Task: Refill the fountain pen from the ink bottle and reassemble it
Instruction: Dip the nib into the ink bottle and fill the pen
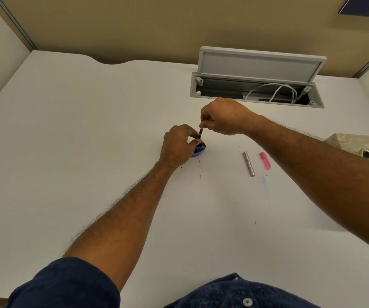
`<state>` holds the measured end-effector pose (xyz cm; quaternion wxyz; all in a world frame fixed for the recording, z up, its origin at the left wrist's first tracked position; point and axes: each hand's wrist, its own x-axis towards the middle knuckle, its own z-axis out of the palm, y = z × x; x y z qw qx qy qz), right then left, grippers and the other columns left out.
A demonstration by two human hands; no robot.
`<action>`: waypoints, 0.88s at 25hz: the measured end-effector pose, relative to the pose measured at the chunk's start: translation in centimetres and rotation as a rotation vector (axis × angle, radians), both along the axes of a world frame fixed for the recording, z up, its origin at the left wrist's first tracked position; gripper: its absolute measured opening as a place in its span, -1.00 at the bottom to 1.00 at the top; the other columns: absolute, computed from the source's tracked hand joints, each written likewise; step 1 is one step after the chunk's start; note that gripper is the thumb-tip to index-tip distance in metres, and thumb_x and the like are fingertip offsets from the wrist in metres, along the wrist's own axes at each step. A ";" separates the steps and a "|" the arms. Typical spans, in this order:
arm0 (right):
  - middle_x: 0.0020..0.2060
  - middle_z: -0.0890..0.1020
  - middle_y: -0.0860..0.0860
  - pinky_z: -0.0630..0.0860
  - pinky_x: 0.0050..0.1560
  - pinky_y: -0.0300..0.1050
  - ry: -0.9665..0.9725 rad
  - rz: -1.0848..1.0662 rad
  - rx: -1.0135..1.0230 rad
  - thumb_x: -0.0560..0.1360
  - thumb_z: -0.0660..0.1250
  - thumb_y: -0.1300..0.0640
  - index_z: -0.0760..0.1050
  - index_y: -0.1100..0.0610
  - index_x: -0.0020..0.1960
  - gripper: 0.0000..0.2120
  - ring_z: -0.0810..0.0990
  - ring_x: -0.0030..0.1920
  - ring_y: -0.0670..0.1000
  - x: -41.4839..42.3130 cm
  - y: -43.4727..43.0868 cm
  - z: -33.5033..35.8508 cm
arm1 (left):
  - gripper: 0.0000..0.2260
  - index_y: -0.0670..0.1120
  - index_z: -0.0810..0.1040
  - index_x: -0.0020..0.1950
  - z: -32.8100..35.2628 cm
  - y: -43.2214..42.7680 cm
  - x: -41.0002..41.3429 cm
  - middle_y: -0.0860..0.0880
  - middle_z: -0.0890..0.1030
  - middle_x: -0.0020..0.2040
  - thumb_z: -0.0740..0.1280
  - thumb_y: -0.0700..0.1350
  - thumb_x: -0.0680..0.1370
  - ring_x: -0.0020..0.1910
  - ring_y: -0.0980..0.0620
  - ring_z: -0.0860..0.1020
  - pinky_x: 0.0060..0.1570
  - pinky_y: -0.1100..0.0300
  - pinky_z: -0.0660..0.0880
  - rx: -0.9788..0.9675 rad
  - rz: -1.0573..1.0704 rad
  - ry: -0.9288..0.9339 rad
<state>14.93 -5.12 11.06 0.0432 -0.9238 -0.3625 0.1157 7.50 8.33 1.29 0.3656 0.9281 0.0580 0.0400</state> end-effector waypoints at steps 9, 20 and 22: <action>-0.25 0.57 0.03 0.40 -0.14 -0.09 0.009 -0.071 -0.032 0.59 0.19 -0.13 0.58 0.19 -0.02 -0.61 0.53 -0.21 0.00 0.1 0.4 -0.7 | -0.84 -0.09 0.67 0.00 -0.3 -0.3 -0.1 0.01 0.66 0.08 0.41 -0.06 0.50 0.10 0.01 0.51 0.16 -0.07 0.48 -0.021 0.005 0.008; -0.05 0.68 0.09 0.53 0.00 -0.08 0.050 0.032 0.023 0.56 0.32 0.08 0.59 0.19 0.07 -0.80 0.60 -0.11 0.02 0.2 -0.2 0.1 | -0.87 -0.07 0.67 -0.04 -0.7 -0.4 -0.4 0.03 0.67 0.04 0.41 -0.05 0.49 0.05 0.02 0.53 0.10 -0.08 0.50 -0.031 0.005 -0.028; -0.11 0.66 0.08 0.47 -0.08 -0.10 0.000 0.010 -0.003 0.57 0.29 0.01 0.59 0.18 0.04 -0.75 0.55 -0.15 0.01 0.2 -0.1 0.0 | -0.87 -0.07 0.67 -0.04 -0.8 -0.4 -0.4 0.03 0.67 0.03 0.41 -0.05 0.49 0.03 0.02 0.54 0.08 -0.09 0.51 -0.042 0.010 -0.034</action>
